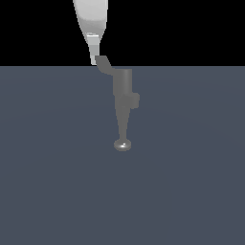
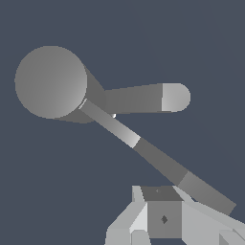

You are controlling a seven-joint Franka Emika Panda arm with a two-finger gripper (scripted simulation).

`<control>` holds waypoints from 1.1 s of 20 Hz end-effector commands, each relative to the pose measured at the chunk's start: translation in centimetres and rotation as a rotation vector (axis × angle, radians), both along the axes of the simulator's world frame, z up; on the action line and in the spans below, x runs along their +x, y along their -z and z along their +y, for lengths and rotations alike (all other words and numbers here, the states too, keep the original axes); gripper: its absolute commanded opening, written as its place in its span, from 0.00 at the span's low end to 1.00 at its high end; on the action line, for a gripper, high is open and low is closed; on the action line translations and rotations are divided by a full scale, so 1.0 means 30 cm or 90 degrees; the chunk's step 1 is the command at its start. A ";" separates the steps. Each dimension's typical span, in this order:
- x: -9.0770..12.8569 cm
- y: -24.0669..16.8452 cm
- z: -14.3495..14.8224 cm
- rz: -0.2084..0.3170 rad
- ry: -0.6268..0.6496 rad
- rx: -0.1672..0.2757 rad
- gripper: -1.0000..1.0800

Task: Turn on the faucet by rotating a designated handle.

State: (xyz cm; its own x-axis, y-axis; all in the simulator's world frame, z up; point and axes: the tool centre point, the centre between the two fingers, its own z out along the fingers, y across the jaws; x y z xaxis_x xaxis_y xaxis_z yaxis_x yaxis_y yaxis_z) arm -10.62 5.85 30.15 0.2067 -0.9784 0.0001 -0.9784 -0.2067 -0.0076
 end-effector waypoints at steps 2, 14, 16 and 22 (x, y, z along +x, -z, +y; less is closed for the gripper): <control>-0.031 0.004 -0.065 0.003 0.009 0.000 0.00; -0.053 0.003 -0.189 0.002 0.005 -0.001 0.00; -0.046 0.003 -0.228 0.003 0.005 -0.001 0.00; -0.025 0.005 -0.343 0.004 0.008 -0.001 0.00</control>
